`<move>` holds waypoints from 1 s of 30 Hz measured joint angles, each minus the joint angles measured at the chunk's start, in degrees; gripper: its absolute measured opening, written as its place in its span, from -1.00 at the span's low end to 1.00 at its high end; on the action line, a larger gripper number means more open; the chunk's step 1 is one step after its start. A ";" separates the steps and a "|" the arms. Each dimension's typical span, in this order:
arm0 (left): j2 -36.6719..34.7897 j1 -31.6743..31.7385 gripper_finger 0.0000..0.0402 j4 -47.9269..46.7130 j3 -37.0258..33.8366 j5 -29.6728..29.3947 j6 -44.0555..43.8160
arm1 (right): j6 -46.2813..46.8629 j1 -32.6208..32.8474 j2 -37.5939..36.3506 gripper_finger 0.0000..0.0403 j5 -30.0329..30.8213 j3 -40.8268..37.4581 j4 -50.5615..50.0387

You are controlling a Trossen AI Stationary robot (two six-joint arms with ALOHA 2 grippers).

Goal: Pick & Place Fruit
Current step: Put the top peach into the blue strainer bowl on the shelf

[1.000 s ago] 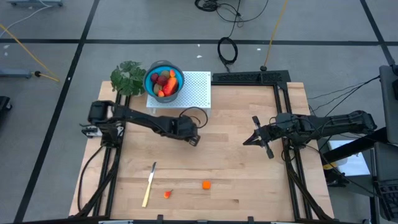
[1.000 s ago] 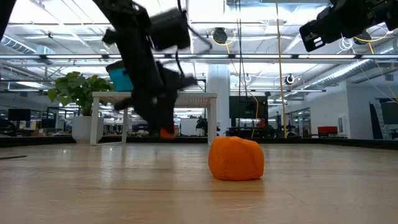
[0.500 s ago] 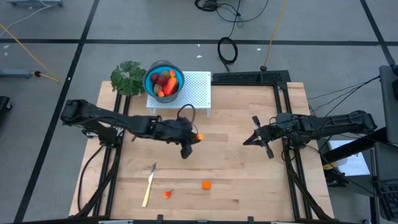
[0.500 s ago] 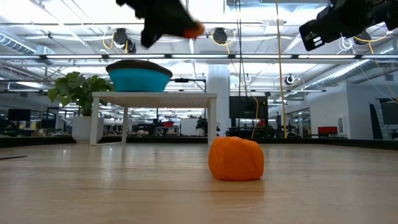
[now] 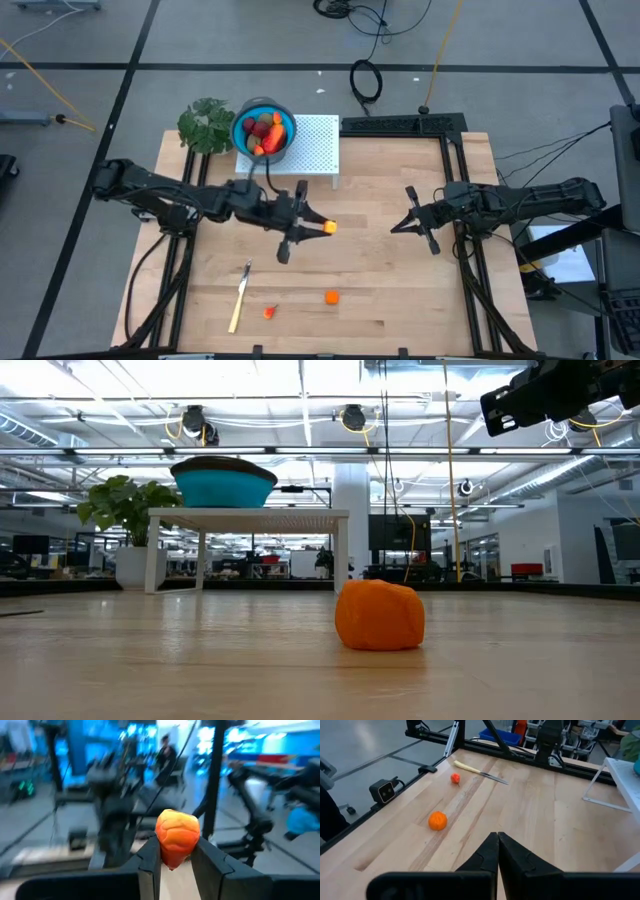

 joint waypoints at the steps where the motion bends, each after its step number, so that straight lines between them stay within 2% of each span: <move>1: 0.00 0.00 -0.61 1.58 0.00 1.29 0.81 | -0.18 0.00 0.00 -1.00 0.00 0.00 0.01; 9: 0.02 0.02 -0.61 18.57 0.00 16.43 4.72 | -1.99 0.00 0.00 -1.00 0.06 0.00 0.02; 15: 0.02 0.04 -0.61 21.01 0.00 18.35 3.45 | -4.46 0.00 0.00 -1.00 0.09 0.00 0.01; 18: 0.02 0.13 -0.61 21.00 0.00 14.57 -0.42 | -4.48 0.00 0.00 -1.00 0.09 0.00 0.02; 20: 0.02 0.13 -0.61 21.01 0.00 9.02 -5.17 | -4.48 0.00 0.00 -1.00 0.09 0.00 0.00; 25: 0.02 0.46 -0.61 22.48 0.00 -8.33 -23.01 | -4.48 0.00 0.00 -1.00 0.09 0.00 0.00; 30: 0.02 2.13 -0.61 23.31 0.00 -17.13 -41.41 | -4.48 0.00 -0.02 -1.00 0.09 0.00 0.02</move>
